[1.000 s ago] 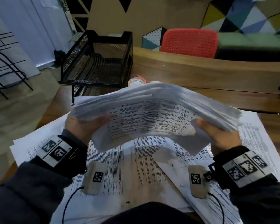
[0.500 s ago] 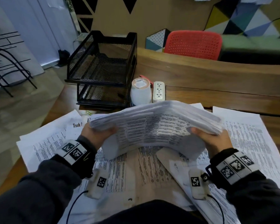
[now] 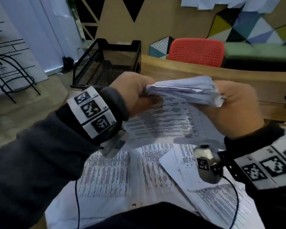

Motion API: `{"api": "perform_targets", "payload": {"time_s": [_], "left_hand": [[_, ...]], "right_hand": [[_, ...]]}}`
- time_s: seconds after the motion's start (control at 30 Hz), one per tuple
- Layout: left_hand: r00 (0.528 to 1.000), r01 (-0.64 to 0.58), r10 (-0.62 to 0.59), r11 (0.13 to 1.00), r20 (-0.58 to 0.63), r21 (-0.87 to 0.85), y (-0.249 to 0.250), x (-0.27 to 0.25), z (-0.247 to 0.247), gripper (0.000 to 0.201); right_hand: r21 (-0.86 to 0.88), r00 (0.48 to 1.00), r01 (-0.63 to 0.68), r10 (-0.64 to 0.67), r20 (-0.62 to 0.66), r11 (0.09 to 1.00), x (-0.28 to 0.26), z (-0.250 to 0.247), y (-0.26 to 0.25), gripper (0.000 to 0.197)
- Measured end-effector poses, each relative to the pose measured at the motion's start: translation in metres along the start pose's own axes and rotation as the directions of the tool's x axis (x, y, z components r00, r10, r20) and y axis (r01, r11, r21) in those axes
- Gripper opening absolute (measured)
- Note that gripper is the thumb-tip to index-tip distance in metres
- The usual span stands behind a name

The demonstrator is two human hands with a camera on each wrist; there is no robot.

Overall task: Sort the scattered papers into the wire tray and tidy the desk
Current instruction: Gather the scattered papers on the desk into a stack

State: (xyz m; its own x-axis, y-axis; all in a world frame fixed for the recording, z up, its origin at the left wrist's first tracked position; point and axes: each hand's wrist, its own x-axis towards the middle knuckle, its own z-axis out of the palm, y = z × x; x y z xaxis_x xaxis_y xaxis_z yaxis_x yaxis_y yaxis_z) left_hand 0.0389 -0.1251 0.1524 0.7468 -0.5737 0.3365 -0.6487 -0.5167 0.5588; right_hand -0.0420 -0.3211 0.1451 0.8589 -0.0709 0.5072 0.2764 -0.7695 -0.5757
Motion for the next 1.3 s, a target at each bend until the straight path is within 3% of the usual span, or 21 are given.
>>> {"api": "perform_targets", "payload": {"time_s": [0.07,0.13,0.2,0.27,0.3,0.33,0.37,0.47,0.53,0.6,0.67,0.73,0.8,0.87,0.93,1.03,1.07,1.13,1.17,1.23,1.3], "left_hand": [[0.996,0.019,-0.032,0.988,-0.086,-0.154,-0.007,-0.005,0.0,0.019],[0.979,0.056,-0.113,0.948,-0.168,-0.312,-0.013,-0.013,-0.001,0.021],[0.958,0.113,-0.209,0.905,-0.196,-0.41,-0.014,-0.019,-0.001,0.019],[0.921,0.197,-0.331,0.853,-0.208,-0.484,-0.018,-0.027,0.005,0.006],[0.894,0.237,-0.393,0.821,-0.213,-0.52,-0.019,-0.031,0.01,0.009],[0.866,0.257,-0.443,0.791,-0.23,-0.555,-0.018,-0.035,0.015,0.014],[0.845,0.243,-0.469,0.766,-0.258,-0.595,-0.02,-0.039,0.021,0.018],[0.792,0.214,-0.527,0.711,-0.307,-0.67,-0.017,-0.052,0.032,0.025],[0.801,0.235,-0.511,0.746,-0.311,-0.623,-0.013,-0.061,0.034,0.03],[0.835,0.174,-0.432,0.794,-0.34,-0.582,-0.01,-0.065,0.031,0.037],[0.872,0.003,-0.294,0.803,-0.392,-0.596,-0.01,-0.062,0.024,0.054],[0.897,-0.13,-0.13,0.834,-0.421,-0.535,-0.012,-0.057,0.017,0.065],[0.918,-0.148,-0.06,0.865,-0.392,-0.479,-0.016,-0.051,0.013,0.062],[0.919,-0.115,-0.089,0.871,-0.385,-0.477,-0.021,-0.048,0.012,0.053],[0.893,-0.121,-0.115,0.869,-0.435,-0.479,-0.024,-0.046,0.011,0.048],[0.851,-0.101,-0.178,0.868,-0.494,-0.486,-0.027,-0.042,0.011,0.033],[0.842,-0.083,-0.196,0.873,-0.503,-0.48,-0.029,-0.04,0.011,0.03],[0.821,-0.065,-0.199,0.899,-0.535,-0.434,-0.025,-0.037,0.009,0.031],[0.806,-0.093,-0.166,0.913,-0.568,-0.398,-0.022,-0.037,0.008,0.034],[0.763,-0.189,-0.073,0.925,-0.642,-0.331,-0.013,-0.039,0.004,0.039],[0.725,-0.195,-0.093,0.923,-0.682,-0.333,-0.008,-0.043,0.005,0.043]], "right_hand": [[0.029,0.977,-0.194,0.19,0.1,0.981,0.001,-0.013,0.006,0.022],[0.046,0.891,-0.413,0.393,0.227,0.91,0.001,-0.024,0.023,0.024],[0.308,0.847,-0.527,0.461,0.265,0.792,-0.004,-0.023,0.042,0.02],[0.633,0.825,-0.548,0.478,0.301,0.547,-0.01,-0.01,0.052,0.046],[0.77,0.831,-0.493,0.48,0.28,0.404,-0.012,0.001,0.054,0.055],[0.857,0.843,-0.412,0.487,0.229,0.31,-0.014,0.012,0.051,0.054],[0.898,0.854,-0.327,0.499,0.148,0.294,-0.017,0.023,0.045,0.049],[0.807,0.849,-0.188,0.505,-0.153,0.56,-0.022,0.042,0.018,0.029],[0.723,0.882,-0.147,0.42,-0.214,0.675,-0.025,0.047,0.008,0.025],[0.659,0.914,-0.171,0.369,-0.172,0.732,-0.027,0.049,0.006,0.032],[0.63,0.926,-0.187,0.35,-0.144,0.753,-0.027,0.05,0.007,0.038],[0.626,0.936,-0.11,0.292,-0.197,0.772,-0.025,0.047,0.004,0.039],[0.585,0.953,0.022,0.159,-0.257,0.811,-0.021,0.042,0.0,0.043],[0.491,0.958,0.118,0.033,-0.286,0.863,-0.019,0.04,0.002,0.041],[0.5,0.96,0.089,0.058,-0.272,0.862,-0.017,0.038,0.007,0.043],[0.673,0.955,-0.11,0.265,-0.132,0.731,-0.017,0.041,0.013,0.062],[0.681,0.953,-0.172,0.294,-0.066,0.712,-0.018,0.044,0.015,0.057],[0.638,0.947,-0.237,0.321,-0.017,0.733,-0.019,0.048,0.013,0.028],[0.631,0.942,-0.228,0.332,-0.048,0.741,-0.018,0.048,0.008,0.022],[0.656,0.938,-0.153,0.318,-0.138,0.739,-0.017,0.044,0.004,0.029],[0.675,0.937,-0.102,0.299,-0.182,0.731,-0.02,0.04,0.004,0.028]]}}
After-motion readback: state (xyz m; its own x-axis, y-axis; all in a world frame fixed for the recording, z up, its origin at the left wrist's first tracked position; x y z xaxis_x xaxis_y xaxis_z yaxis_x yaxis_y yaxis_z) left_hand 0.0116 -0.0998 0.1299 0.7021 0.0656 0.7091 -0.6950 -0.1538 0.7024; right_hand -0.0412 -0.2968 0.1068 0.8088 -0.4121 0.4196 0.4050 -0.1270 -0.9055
